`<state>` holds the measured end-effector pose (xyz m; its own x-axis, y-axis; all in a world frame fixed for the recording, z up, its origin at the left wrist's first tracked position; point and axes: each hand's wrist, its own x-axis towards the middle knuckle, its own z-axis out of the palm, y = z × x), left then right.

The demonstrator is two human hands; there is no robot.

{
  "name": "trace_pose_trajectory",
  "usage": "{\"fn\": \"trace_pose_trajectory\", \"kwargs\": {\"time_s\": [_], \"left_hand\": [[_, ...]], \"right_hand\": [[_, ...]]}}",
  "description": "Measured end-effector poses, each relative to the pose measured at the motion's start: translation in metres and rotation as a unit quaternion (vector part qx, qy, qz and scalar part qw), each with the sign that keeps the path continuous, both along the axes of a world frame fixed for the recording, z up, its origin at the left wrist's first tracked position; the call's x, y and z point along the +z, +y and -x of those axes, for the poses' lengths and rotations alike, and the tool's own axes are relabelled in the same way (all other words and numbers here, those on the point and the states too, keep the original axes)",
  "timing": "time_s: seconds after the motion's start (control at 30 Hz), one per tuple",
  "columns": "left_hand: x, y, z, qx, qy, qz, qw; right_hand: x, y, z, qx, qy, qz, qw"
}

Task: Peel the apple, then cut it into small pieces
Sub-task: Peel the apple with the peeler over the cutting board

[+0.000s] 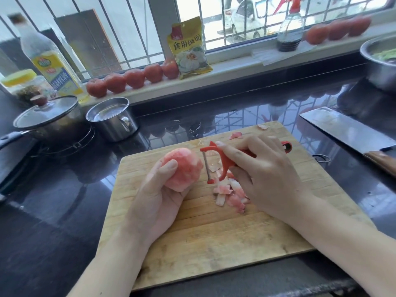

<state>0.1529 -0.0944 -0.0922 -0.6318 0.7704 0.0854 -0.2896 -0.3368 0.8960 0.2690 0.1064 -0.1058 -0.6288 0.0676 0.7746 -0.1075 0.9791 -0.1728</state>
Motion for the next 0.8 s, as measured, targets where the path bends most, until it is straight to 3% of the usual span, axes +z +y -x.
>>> {"fn": "trace_pose_trajectory", "kwargs": {"time_s": [0.17,0.33,0.43,0.6,0.8], "left_hand": [[0.003,0.003,-0.004,-0.032,-0.001,-0.017,0.999],[0.001,0.002,-0.004,-0.028,0.001,-0.01,1.0],[0.0,0.0,-0.003,-0.033,-0.037,-0.019,0.999],[0.001,0.0,-0.001,-0.031,-0.02,-0.008,0.999],[-0.003,-0.005,0.001,-0.012,-0.06,-0.019,0.998]], "right_hand": [[0.0,-0.009,0.001,0.034,0.017,-0.043,0.998],[-0.002,-0.006,0.004,0.03,0.005,-0.005,1.0],[-0.002,0.001,0.006,0.005,-0.009,0.037,0.999],[-0.003,0.004,0.007,-0.022,-0.039,0.058,0.997],[-0.001,0.024,0.003,-0.138,-0.047,0.04,0.988]]}}
